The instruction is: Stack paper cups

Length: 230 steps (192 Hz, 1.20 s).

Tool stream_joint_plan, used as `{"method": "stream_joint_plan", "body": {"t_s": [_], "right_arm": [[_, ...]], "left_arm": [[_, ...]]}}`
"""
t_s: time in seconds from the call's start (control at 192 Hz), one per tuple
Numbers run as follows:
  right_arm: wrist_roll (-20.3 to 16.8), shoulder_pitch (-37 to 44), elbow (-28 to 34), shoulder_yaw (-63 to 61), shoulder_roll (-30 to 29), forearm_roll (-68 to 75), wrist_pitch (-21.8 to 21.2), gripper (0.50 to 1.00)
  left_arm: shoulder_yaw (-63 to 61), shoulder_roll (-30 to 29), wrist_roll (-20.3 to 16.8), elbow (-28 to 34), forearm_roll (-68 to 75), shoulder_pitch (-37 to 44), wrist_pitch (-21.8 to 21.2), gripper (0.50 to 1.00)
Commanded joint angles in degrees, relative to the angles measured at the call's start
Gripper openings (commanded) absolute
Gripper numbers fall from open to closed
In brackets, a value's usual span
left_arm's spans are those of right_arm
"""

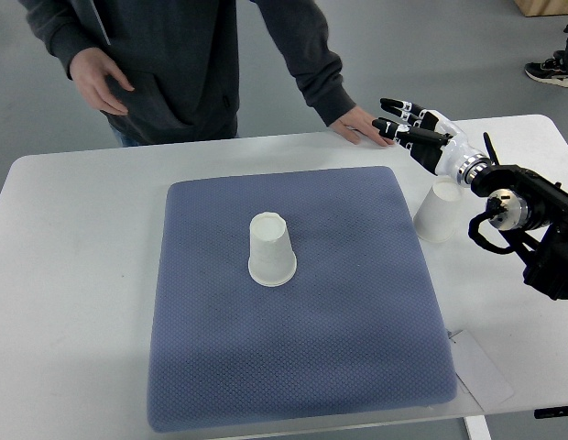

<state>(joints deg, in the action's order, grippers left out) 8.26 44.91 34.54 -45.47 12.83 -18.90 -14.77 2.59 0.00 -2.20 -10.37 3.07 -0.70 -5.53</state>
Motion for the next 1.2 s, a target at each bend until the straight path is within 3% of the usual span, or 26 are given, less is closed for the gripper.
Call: {"method": "stream_joint_plan", "body": {"t_s": [0.0,1.192], "right_arm": [[0.0,0.0,0.0,0.03,-0.08,0.0,0.0,0.913],[0.0,0.44,-0.09,-0.58,-0.44,0.0,0.62,0.913]], "left_arm": [[0.04,0.0,0.0,0.0,0.01,0.0,-0.01,1.0],[0.04,0.0,0.0,0.79,-0.08,0.0,-0.27,1.0]]}}
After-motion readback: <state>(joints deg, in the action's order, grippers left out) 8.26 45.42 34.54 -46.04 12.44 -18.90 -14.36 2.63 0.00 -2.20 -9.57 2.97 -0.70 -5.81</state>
